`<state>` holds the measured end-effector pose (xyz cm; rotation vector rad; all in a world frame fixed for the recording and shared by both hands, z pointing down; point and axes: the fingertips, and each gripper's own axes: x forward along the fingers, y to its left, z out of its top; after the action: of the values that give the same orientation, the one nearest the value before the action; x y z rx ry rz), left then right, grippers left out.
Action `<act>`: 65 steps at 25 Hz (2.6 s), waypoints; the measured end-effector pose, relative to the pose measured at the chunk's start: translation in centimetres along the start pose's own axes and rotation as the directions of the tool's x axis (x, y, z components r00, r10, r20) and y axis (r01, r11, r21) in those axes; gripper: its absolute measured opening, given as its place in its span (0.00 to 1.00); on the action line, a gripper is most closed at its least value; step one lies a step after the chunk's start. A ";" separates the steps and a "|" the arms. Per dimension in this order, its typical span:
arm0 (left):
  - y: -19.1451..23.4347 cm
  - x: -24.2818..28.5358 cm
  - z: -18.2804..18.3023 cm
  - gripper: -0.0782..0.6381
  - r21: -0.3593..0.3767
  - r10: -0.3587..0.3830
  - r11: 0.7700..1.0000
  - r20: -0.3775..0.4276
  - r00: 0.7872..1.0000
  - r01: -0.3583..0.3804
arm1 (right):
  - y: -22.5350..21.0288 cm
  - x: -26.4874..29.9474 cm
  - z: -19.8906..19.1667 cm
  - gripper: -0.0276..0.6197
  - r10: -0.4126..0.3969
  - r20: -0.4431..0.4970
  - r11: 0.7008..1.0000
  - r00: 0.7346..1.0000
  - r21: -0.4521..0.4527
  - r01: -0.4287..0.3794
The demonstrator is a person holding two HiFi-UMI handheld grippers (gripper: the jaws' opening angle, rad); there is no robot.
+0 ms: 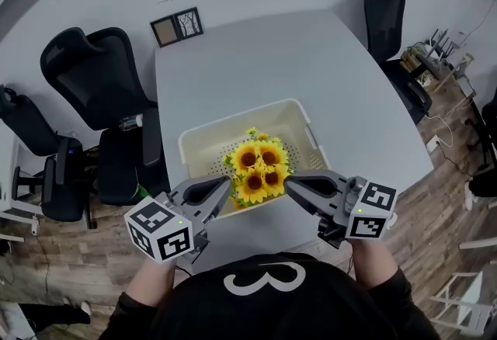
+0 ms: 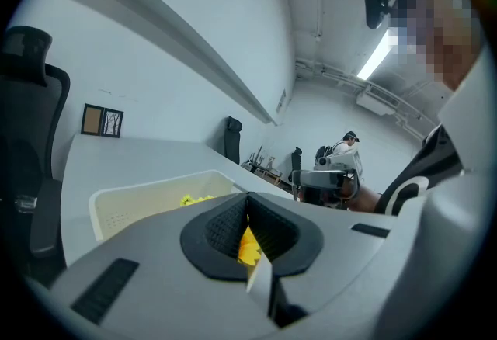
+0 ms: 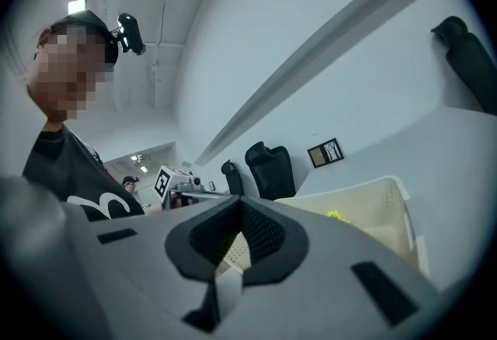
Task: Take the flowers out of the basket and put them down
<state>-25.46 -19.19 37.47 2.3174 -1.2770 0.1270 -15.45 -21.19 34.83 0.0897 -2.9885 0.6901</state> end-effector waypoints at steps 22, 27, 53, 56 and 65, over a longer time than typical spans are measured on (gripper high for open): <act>7.3 10.2 0.9 0.41 0.425 -0.262 0.802 -0.379 0.887 0.419 | -7.0 -0.3 0.4 0.05 -0.009 -0.024 0.996 1.000 0.093 0.011; 7.4 10.0 -2.0 0.51 0.363 -0.294 0.755 -0.558 0.776 0.546 | -7.9 -0.6 -0.1 0.05 -0.023 -0.031 0.993 0.999 0.112 0.026; 8.4 8.7 -10.1 0.53 0.392 -0.083 0.536 -0.857 0.509 0.748 | -9.4 -1.0 -1.1 0.05 -0.043 -0.047 0.988 0.998 0.143 0.050; 8.0 9.5 -10.6 0.53 0.385 -0.089 0.523 -0.863 0.498 0.761 | -9.6 -1.3 -1.1 0.05 -0.050 -0.047 0.988 0.998 0.144 0.057; 6.0 11.9 -12.3 0.53 0.376 -0.118 0.455 -0.873 0.473 0.807 | -10.2 -2.0 -1.6 0.05 -0.068 -0.044 0.984 0.997 0.159 0.075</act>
<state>-21.90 -25.40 54.14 2.6576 0.0991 1.5519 -12.63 -29.55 40.59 0.1892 -2.8722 0.9121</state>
